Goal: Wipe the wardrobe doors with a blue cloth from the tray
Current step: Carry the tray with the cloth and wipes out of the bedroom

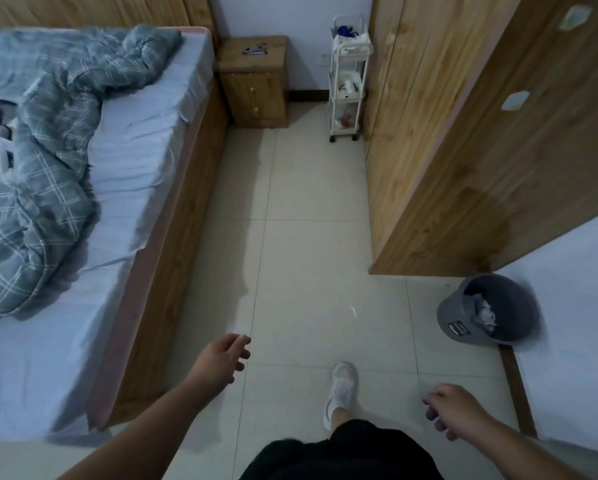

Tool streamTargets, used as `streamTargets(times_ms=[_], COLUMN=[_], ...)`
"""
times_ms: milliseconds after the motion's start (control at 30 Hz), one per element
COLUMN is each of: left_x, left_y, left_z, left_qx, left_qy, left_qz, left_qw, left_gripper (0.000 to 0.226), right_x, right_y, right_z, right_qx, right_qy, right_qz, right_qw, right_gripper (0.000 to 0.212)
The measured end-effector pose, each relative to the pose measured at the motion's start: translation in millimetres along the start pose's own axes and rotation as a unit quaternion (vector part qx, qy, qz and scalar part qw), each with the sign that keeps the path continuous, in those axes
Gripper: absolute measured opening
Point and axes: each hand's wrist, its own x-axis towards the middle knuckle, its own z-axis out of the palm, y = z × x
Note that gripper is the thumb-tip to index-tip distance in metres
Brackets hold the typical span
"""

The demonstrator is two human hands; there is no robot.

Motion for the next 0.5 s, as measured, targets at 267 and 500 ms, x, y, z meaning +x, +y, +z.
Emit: streamTargets(times_ms=[267, 500], left_x=[60, 162], left_y=[36, 88], left_z=[-28, -68], left_qx=[0.000, -0.003], left_qy=[0.014, 0.004], left_qz=[-0.058, -0.066], left_qw=[0.998, 0.998], left_gripper=[0.025, 0.027], right_x=[41, 88], right_y=[-240, -404], right_z=[-50, -62], right_qx=[-0.051, -0.002], right_qy=[0.000, 0.016], right_qz=[-0.148, -0.196], right_qw=[0.988, 0.980], right_gripper=[0.018, 0.019])
